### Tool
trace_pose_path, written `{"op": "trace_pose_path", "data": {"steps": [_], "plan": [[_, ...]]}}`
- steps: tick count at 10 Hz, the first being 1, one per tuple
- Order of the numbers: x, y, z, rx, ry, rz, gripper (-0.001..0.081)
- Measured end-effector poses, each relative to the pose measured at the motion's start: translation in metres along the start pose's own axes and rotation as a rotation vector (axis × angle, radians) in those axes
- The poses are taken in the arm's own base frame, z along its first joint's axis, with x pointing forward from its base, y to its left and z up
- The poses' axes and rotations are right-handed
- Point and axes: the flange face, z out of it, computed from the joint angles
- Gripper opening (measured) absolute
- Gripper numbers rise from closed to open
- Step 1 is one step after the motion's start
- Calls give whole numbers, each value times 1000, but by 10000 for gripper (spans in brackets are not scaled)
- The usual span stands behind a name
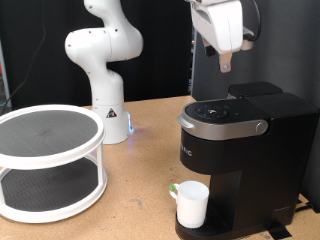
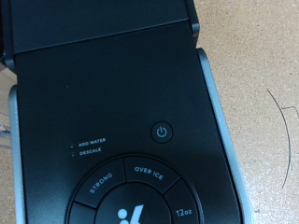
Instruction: Make a cup of coffee with the keurig machine
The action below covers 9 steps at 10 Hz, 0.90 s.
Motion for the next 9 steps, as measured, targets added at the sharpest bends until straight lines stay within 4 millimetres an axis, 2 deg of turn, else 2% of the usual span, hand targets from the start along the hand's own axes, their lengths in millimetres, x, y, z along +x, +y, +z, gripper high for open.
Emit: {"op": "trace_pose_path", "data": {"steps": [4, 5, 6, 8, 9], "plan": [[7, 5, 20, -8, -17, -2, 795], [8, 5, 25, -9, -24, -4, 639], [8, 6, 30, -11, -32, -6, 639], [7, 6, 43, -13, -60, -13, 256], [5, 5, 51, -24, -67, -20, 256]]}}
